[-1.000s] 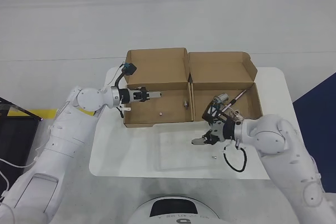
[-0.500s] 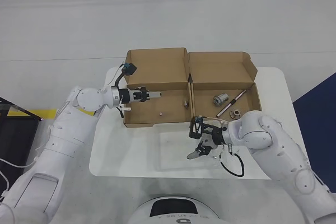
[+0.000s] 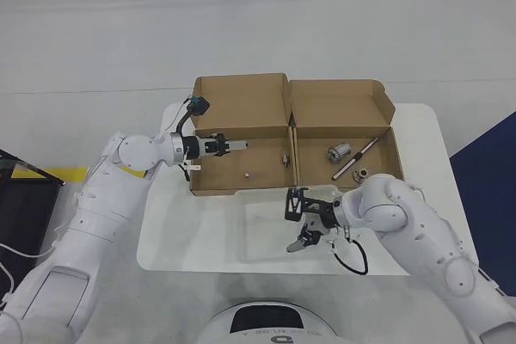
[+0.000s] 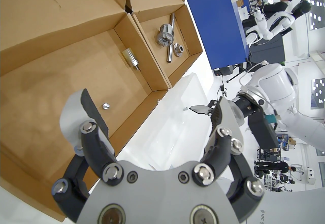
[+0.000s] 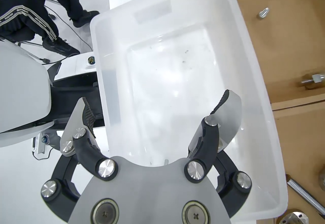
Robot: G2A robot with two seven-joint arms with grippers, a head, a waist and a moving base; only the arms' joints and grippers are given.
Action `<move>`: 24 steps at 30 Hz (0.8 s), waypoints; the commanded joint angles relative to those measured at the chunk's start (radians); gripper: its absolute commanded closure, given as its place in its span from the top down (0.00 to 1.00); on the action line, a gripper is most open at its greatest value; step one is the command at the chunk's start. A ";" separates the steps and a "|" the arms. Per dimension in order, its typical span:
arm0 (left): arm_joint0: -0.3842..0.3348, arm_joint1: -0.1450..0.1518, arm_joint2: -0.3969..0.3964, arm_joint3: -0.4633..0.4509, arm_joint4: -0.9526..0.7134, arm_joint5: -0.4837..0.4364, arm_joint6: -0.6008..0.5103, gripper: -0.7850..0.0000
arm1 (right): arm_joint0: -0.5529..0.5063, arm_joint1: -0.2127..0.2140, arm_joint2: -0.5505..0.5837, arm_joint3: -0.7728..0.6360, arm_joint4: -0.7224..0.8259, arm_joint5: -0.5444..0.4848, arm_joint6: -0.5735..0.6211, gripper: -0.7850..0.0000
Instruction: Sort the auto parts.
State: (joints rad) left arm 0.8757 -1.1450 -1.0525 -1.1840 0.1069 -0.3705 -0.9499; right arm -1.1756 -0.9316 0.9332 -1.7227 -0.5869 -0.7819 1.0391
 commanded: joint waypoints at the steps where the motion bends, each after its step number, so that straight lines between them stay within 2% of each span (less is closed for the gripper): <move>1: 0.000 0.000 -0.001 -0.001 0.000 0.000 0.000 1.00 | 0.038 0.005 -0.056 0.024 -0.003 0.009 0.008 0.66; 4: 0.000 0.000 -0.001 -0.001 0.000 0.000 0.000 1.00 | 0.089 0.017 -0.124 0.036 -0.002 0.030 0.030 0.51; 9: 0.000 0.000 -0.001 -0.001 0.000 0.000 0.000 1.00 | 0.140 0.036 -0.200 0.020 -0.007 0.092 0.092 0.45; 17: 0.000 0.000 -0.001 -0.001 0.000 0.000 0.000 1.00 | 0.174 0.058 -0.285 -0.042 -0.091 0.198 0.198 0.47; 24: 0.000 0.000 -0.001 -0.001 0.000 0.000 0.000 1.00 | 0.184 0.060 -0.308 -0.070 -0.143 0.293 0.292 0.45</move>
State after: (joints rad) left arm 0.8757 -1.1450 -1.0525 -1.1840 0.1069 -0.3705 -0.9499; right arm -0.9931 -0.8709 0.6300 -1.7917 -0.7230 -0.4960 1.3239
